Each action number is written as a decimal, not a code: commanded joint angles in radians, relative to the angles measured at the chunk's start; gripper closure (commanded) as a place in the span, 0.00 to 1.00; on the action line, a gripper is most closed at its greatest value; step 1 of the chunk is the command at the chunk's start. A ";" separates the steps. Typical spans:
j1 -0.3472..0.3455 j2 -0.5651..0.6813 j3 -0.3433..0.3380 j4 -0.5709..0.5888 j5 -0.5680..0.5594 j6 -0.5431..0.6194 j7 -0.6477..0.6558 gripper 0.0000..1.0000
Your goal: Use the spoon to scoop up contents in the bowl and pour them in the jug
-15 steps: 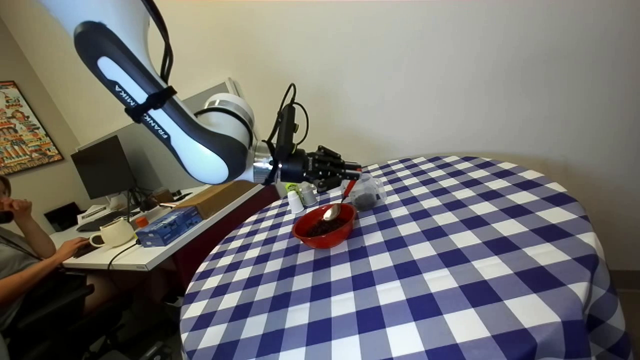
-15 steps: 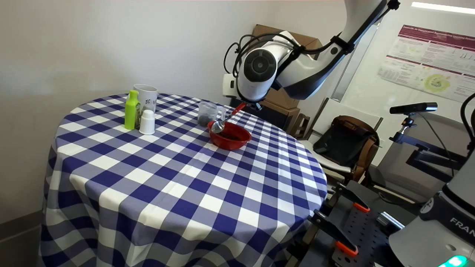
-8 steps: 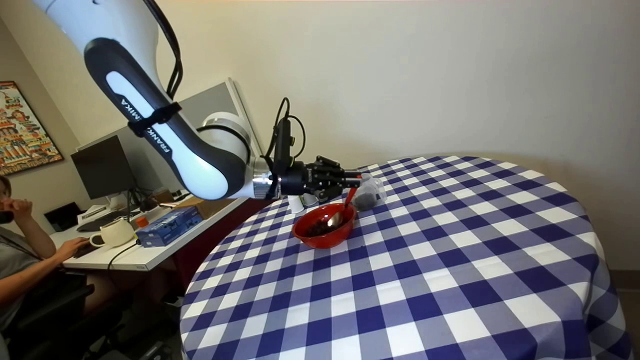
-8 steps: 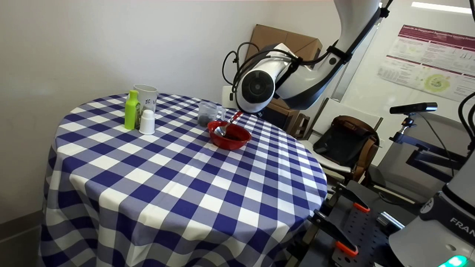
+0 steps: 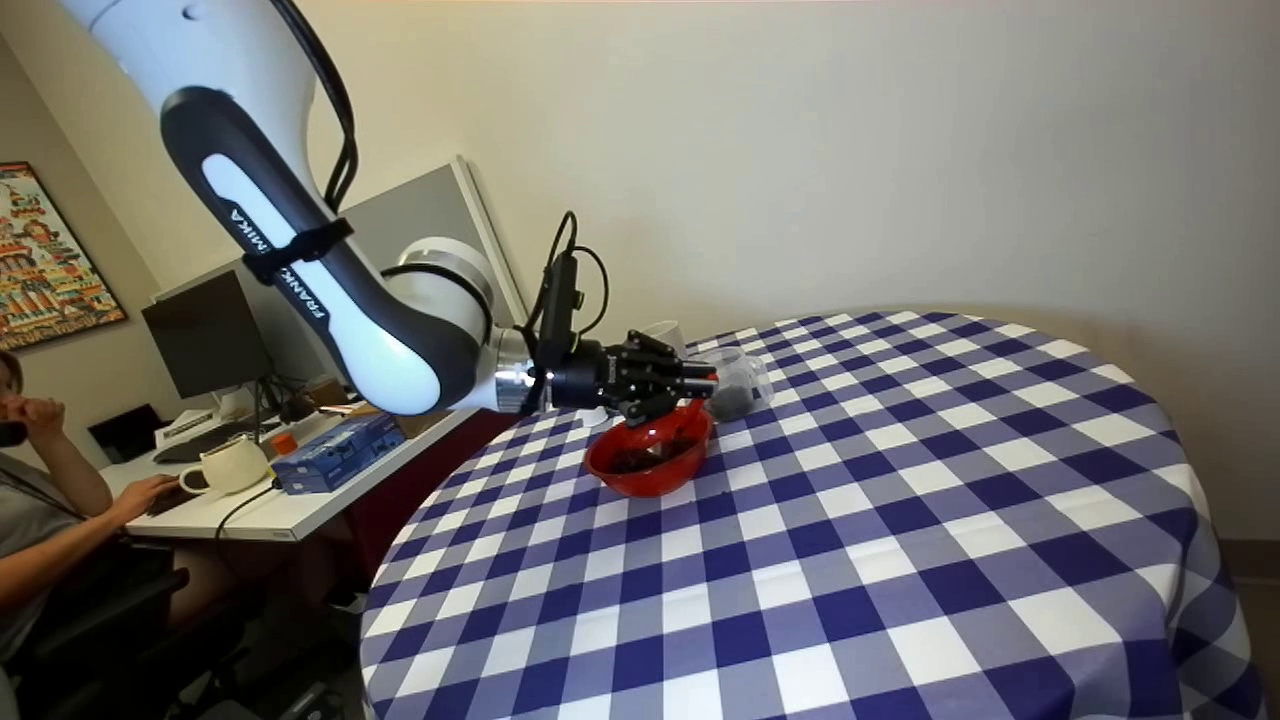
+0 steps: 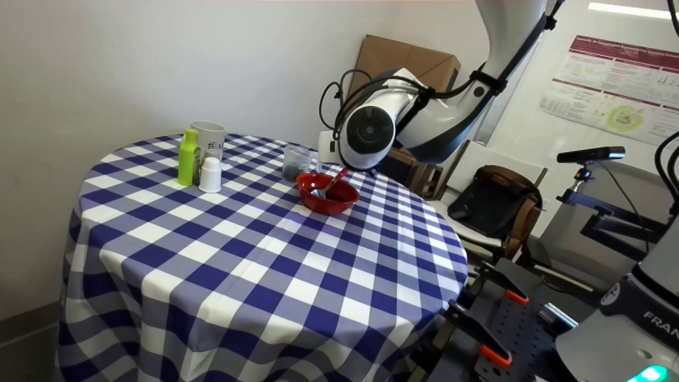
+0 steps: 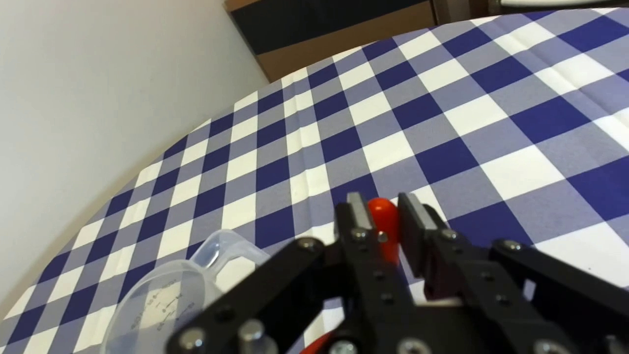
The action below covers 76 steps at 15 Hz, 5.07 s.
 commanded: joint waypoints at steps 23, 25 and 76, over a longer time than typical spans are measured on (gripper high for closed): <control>-0.089 -0.007 0.040 -0.005 0.491 0.117 -0.121 0.95; -0.086 -0.018 0.047 -0.005 0.562 0.115 -0.191 0.95; -0.098 0.064 0.000 0.560 1.066 -0.234 -0.810 0.95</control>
